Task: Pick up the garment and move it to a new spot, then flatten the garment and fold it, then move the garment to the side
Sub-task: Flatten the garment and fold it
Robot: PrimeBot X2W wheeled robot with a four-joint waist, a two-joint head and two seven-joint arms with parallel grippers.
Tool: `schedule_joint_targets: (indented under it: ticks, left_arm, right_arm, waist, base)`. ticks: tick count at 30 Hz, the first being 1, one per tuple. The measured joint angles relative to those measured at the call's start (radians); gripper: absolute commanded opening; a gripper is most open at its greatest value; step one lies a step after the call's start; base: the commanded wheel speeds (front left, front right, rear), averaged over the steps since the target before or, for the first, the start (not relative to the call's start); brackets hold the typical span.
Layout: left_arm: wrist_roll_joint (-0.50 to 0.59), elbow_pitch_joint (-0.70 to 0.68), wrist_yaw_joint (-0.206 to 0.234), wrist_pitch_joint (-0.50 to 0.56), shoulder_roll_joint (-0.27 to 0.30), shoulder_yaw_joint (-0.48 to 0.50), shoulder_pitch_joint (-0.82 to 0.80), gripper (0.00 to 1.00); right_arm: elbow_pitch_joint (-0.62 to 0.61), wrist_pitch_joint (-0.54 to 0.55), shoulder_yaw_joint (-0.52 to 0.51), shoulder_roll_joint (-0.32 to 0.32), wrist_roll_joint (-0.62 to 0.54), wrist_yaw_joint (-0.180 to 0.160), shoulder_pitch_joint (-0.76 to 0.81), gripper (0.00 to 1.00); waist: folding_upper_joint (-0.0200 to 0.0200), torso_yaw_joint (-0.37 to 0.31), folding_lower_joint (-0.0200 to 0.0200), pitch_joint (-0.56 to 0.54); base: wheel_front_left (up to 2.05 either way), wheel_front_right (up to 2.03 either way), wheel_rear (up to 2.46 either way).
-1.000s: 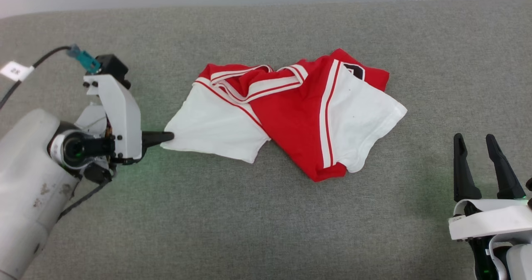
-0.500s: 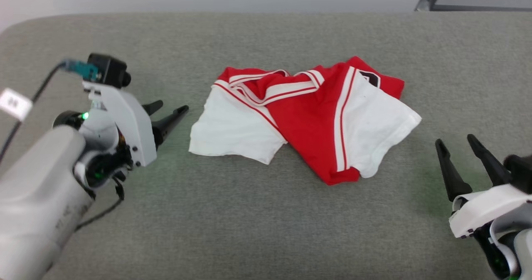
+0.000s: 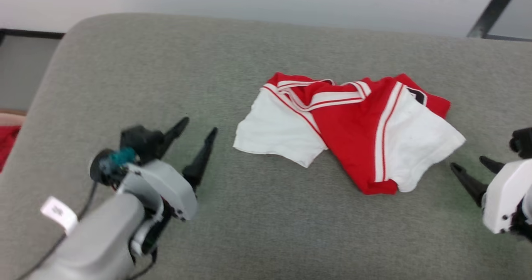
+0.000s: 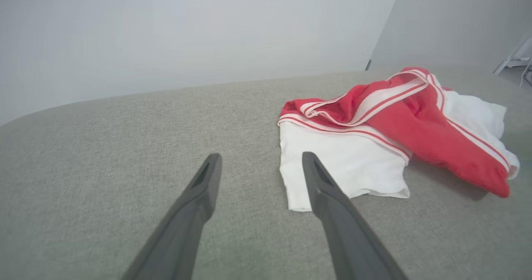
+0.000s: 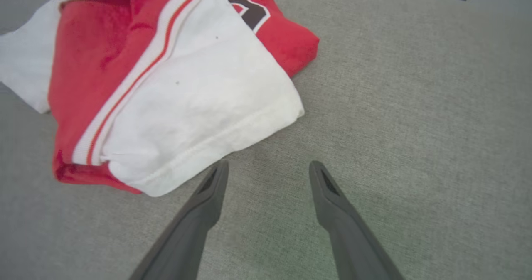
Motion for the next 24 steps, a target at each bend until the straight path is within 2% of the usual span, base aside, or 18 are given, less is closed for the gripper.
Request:
schedule_joint_targets:
  ticks: [5, 11, 17, 24]
  left_arm:
    - [0.052, -0.118, 0.107, -0.033, 0.002, 0.048, 0.099, 1.00]
    - [0.098, -0.242, 0.190, -0.036, 0.032, 0.115, 0.188, 1.00]
    - [0.143, -0.328, 0.219, -0.037, 0.039, 0.155, 0.231, 1.00]
    - [0.174, -0.358, 0.226, -0.037, 0.019, 0.181, 0.255, 1.00]
  right_arm:
    - [-0.047, 0.135, -0.060, -0.045, 0.041, 0.000, -0.028, 1.00]
    - [-0.048, 0.275, -0.098, -0.064, 0.030, 0.000, -0.072, 1.00]
    - [-0.012, 0.363, -0.116, -0.050, 0.010, 0.000, -0.110, 1.00]
    - [0.019, 0.379, -0.122, -0.046, 0.038, 0.000, -0.133, 1.00]
  waist:
    - [0.0000, 0.039, 0.0000, -0.001]
    - [0.0000, 0.069, 0.0000, 0.017]
    - [0.0000, 0.093, 0.0000, 0.044]
    - [0.0000, 0.111, 0.0000, 0.078]
  base:
    - [0.00, 0.00, 0.00]
    - [0.00, 0.00, 0.00]
    - [0.00, 0.00, 0.00]
    - [0.00, 0.00, 0.00]
